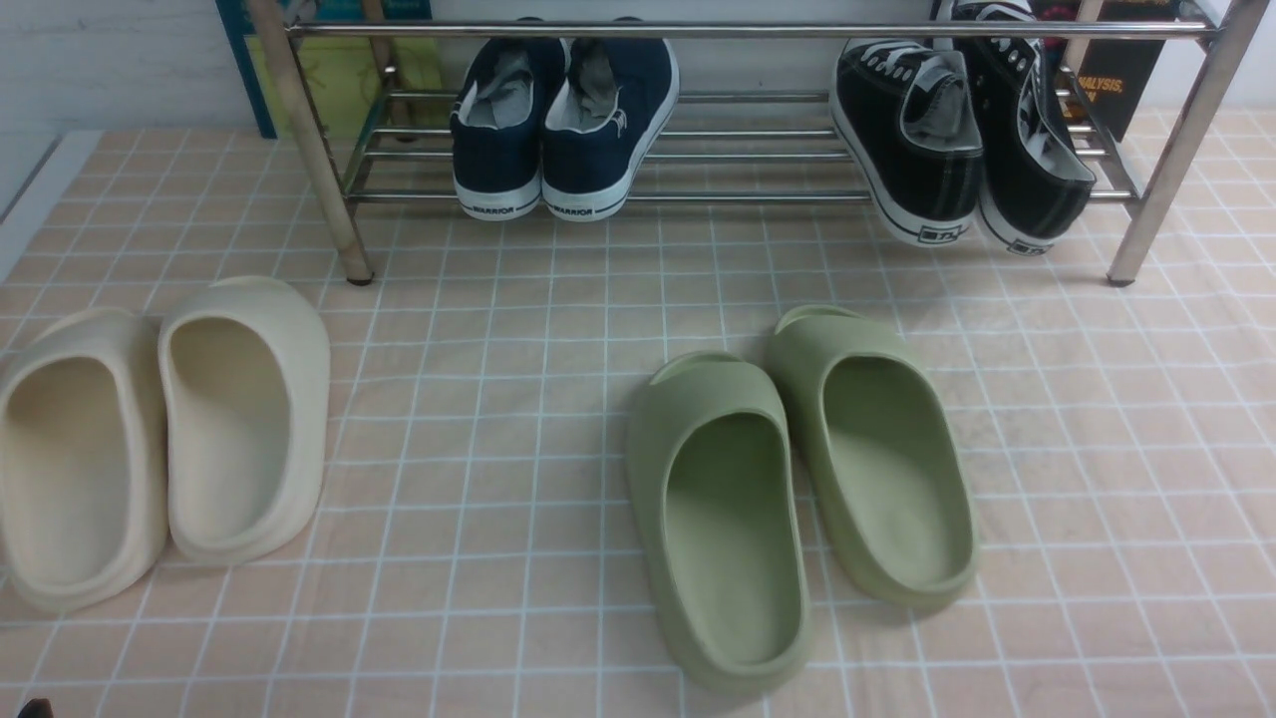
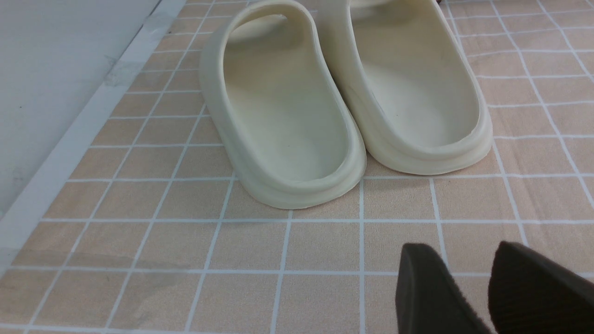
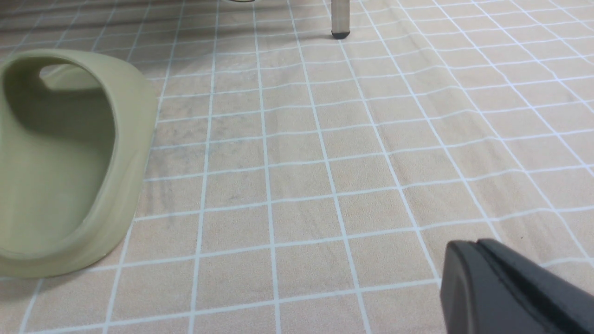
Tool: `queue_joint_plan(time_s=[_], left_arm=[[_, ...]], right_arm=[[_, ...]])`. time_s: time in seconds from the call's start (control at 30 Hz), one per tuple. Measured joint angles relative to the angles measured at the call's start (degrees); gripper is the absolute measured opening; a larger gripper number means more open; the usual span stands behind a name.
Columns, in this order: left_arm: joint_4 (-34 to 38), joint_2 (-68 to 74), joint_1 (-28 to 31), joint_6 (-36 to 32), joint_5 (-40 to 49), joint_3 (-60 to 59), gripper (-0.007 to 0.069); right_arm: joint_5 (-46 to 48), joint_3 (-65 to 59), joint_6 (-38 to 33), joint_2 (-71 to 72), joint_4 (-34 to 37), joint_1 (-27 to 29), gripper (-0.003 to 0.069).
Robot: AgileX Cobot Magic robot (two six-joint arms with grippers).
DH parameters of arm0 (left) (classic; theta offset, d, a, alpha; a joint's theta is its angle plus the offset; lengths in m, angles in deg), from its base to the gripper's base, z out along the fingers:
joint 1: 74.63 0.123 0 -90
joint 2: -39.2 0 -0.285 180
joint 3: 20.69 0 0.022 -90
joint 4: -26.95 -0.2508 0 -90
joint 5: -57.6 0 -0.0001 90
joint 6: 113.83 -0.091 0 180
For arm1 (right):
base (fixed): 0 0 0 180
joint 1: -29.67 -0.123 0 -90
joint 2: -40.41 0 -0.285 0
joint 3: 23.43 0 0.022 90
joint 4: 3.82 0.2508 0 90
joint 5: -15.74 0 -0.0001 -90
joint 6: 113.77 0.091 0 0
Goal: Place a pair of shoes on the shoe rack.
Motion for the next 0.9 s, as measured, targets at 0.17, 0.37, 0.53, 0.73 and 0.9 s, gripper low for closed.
queue_joint_plan(time_s=[0.17, 0.37, 0.53, 0.73, 0.9], left_arm=[[0.0, 0.0, 0.0, 0.0, 0.0, 0.0, 0.0239], [0.0, 0.0, 0.0, -0.05, 0.0, 0.0, 0.0239], [0.0, 0.0, 0.0, -0.05, -0.05, 0.0, 0.0239], [0.0, 0.0, 0.0, -0.05, -0.05, 0.0, 0.0239], [0.0, 0.0, 0.0, -0.05, -0.05, 0.0, 0.0239]], right_arm=[[0.0, 0.0, 0.0, 0.0, 0.05, 0.0, -0.0002], [0.0, 0.0, 0.0, 0.0, 0.0, 0.0, 0.0001], [0.0, 0.0, -0.02, 0.0, 0.0, 0.0, 0.0008], [0.0, 0.0, -0.02, 0.0, 0.0, 0.0, 0.0018], [0.0, 0.0, -0.02, 0.0, 0.0, 0.0, 0.0022]])
